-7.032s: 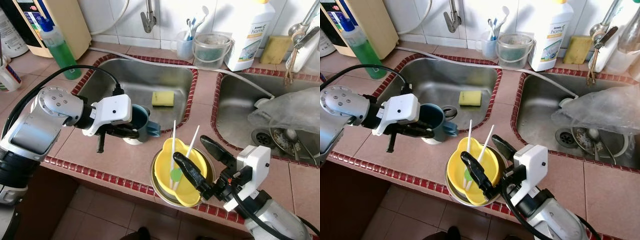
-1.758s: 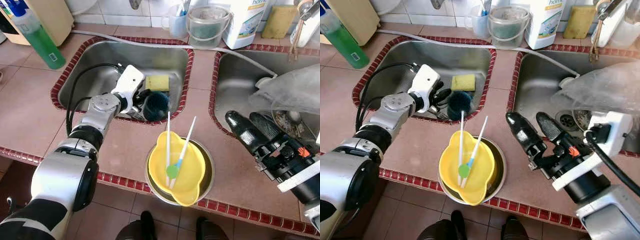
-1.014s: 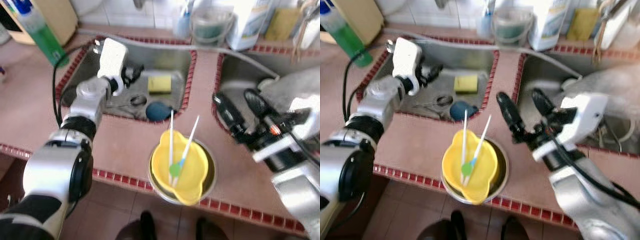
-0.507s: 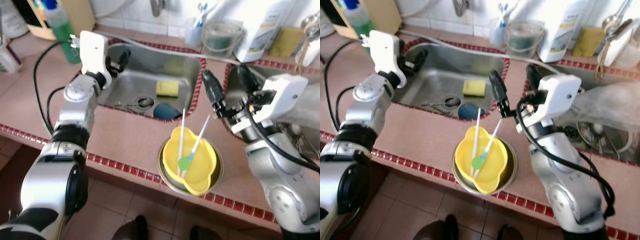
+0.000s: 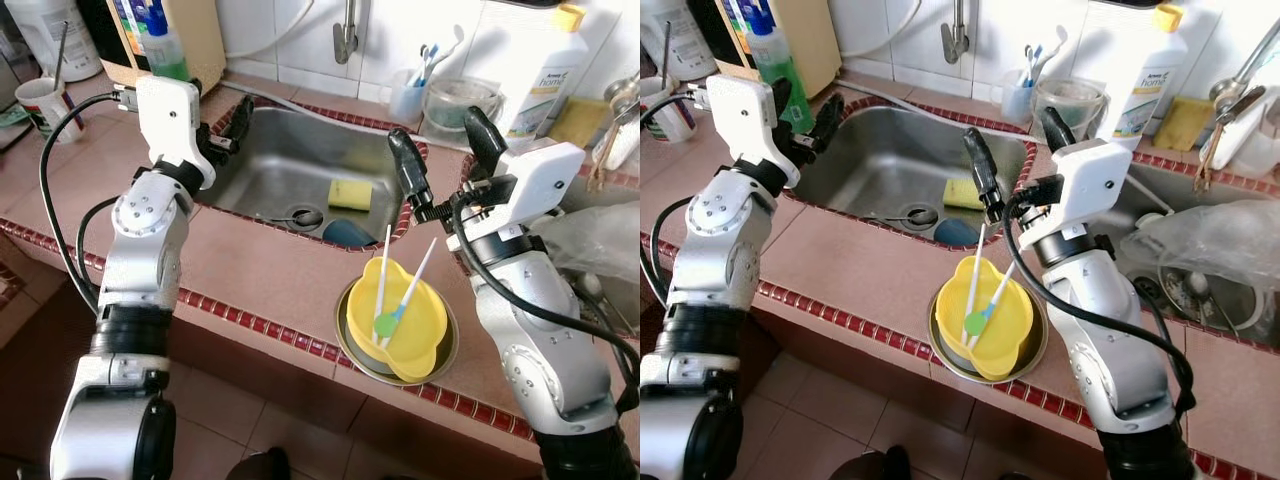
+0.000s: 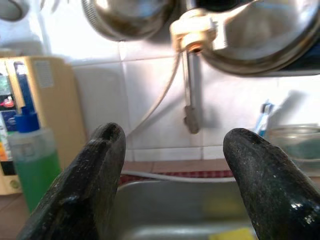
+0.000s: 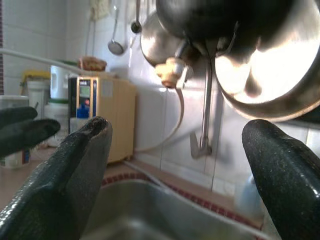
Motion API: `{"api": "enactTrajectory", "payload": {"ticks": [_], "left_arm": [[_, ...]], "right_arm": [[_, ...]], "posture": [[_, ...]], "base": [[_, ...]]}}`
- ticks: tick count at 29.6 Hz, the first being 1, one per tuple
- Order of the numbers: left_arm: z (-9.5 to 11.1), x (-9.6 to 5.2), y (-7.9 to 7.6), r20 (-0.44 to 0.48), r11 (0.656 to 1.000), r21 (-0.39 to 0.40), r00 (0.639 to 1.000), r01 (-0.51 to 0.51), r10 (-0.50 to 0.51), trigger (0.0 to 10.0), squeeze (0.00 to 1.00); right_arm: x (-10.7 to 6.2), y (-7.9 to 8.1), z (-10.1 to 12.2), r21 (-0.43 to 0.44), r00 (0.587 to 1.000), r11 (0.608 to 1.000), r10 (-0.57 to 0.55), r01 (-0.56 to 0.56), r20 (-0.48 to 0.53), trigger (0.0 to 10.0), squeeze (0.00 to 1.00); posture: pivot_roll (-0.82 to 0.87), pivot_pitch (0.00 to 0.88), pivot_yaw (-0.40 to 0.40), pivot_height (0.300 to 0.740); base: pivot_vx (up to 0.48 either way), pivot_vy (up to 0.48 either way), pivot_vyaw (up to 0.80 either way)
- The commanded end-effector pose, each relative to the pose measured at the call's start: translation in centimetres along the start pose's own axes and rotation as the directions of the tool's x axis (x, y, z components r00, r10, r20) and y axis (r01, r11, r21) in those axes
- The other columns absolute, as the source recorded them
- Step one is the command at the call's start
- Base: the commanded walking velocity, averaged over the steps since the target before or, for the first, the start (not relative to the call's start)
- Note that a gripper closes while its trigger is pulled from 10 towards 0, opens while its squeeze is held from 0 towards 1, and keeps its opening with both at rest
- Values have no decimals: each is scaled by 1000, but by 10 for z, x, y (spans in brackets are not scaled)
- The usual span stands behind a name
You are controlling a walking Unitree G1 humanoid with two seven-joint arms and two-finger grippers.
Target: Kitchen organization
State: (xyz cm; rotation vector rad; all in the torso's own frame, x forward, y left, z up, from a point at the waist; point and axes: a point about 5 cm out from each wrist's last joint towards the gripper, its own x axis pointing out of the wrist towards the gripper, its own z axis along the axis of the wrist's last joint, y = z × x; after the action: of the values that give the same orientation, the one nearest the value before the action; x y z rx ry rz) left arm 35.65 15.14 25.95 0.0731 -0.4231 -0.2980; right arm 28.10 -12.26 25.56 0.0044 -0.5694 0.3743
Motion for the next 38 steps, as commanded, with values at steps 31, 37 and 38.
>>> {"api": "enactTrajectory", "payload": {"ticks": [31,37,38], "left_arm": [[-39,-62,-24,-197,997,-57,979,-59,47,10000,0],[-47,-72,-31,-224,997,-68,975,-25,9,10000,0],[-49,-75,-34,-227,998,-68,974,-11,-5,10000,0]], "right_arm": [[-35,10,-57,-24,973,987,-160,159,-165,10000,0],[-40,11,-64,-14,956,979,-204,206,-212,10000,0],[-42,11,-66,-17,951,977,-211,212,-224,10000,0]], "posture": [[-101,0,16,740],[-101,0,16,740],[-100,0,16,740]], "base": [[0,0,0],[0,0,0],[0,0,0]]}}
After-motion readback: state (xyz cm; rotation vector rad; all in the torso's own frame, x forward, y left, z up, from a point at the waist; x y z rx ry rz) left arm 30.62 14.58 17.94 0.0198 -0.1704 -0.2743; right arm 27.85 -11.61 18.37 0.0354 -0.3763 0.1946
